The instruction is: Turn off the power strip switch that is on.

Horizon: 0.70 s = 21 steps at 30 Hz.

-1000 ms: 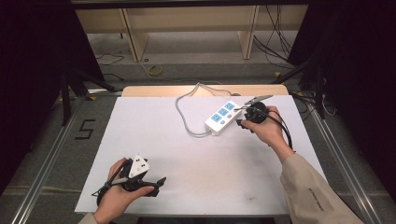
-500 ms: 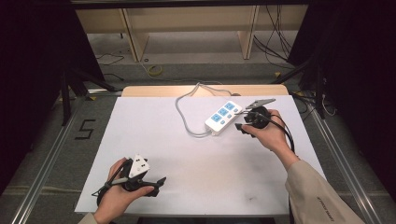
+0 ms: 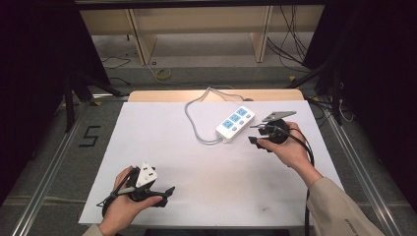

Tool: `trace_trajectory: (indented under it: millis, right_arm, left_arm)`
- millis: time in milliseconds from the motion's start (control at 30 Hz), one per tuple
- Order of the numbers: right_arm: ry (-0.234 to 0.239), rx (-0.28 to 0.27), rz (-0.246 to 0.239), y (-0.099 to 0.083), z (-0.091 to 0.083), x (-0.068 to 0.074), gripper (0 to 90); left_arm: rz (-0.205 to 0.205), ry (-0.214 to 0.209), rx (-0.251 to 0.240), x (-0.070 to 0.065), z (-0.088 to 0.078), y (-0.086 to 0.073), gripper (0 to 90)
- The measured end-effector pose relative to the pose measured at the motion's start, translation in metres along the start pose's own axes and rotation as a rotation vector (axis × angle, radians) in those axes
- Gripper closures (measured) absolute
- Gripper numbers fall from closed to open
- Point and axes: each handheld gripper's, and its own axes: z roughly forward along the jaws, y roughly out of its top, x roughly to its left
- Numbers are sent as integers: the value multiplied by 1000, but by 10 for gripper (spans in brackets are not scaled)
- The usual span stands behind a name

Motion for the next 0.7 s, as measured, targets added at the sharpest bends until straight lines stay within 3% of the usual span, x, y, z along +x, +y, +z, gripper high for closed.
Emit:
trace_trajectory:
  millis: [700]
  right_arm:
    - [29,-35,13,-30,-24,15,404]
  left_arm:
    - [-4,5,-1,1,0,0,100]
